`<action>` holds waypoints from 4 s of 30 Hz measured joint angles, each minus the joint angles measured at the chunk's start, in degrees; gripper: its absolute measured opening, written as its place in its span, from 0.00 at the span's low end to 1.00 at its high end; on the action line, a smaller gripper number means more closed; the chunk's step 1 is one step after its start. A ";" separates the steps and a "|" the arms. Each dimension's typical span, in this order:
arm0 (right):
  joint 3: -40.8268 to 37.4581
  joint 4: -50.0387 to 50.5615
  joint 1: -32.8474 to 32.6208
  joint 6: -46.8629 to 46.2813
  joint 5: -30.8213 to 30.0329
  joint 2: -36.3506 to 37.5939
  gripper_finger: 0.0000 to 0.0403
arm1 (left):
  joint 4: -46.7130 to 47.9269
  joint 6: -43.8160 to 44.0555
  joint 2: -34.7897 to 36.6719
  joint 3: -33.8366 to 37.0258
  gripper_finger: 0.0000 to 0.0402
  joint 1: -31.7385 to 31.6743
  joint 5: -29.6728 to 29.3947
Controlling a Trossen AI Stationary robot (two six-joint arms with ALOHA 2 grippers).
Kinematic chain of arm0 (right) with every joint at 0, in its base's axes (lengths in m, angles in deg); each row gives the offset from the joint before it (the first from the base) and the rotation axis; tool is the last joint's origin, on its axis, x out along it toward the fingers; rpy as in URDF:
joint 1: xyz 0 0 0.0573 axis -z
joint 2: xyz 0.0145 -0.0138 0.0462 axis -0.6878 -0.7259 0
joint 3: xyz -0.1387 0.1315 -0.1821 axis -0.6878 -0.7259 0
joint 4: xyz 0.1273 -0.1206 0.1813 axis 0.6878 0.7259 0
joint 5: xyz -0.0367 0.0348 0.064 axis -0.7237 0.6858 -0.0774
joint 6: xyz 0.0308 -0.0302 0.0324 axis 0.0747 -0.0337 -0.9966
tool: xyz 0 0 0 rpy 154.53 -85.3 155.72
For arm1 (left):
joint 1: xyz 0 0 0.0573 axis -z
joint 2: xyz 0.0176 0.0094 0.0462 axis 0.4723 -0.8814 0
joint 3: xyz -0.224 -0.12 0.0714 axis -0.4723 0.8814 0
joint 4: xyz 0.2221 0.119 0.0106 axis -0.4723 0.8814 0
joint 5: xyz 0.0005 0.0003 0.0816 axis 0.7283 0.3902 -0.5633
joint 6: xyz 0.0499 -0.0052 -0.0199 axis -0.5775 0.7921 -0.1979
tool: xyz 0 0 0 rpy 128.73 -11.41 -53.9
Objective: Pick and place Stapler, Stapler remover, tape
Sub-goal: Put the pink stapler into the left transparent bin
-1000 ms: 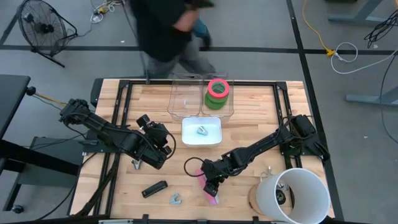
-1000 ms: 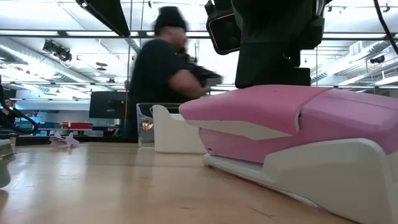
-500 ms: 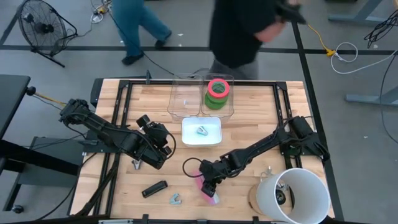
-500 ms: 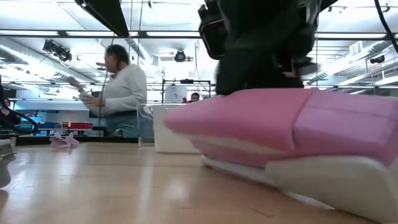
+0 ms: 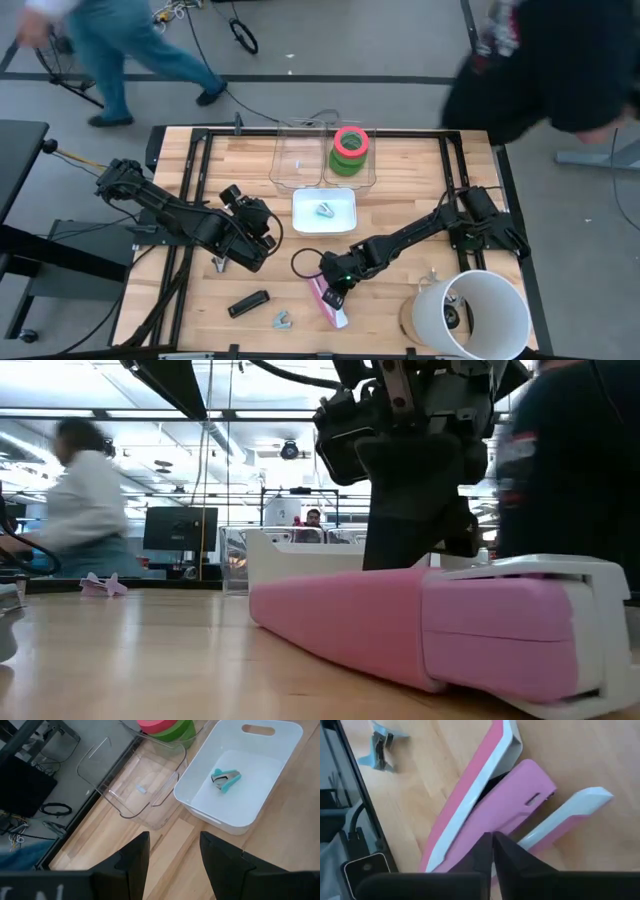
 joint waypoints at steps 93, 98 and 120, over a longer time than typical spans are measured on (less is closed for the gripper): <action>0.55 7.02 0.33 -1.84 -5.55 7.60 0.03 | -2.40 -0.24 -0.02 3.30 0.45 -0.02 0.37; 0.59 6.24 0.78 1.36 -9.80 12.87 0.03 | -2.60 -0.24 0.00 3.30 0.45 0.00 0.36; 0.74 -9.13 9.88 29.11 -24.04 25.14 0.03 | -29.87 -20.29 -0.02 3.28 0.45 1.05 -6.55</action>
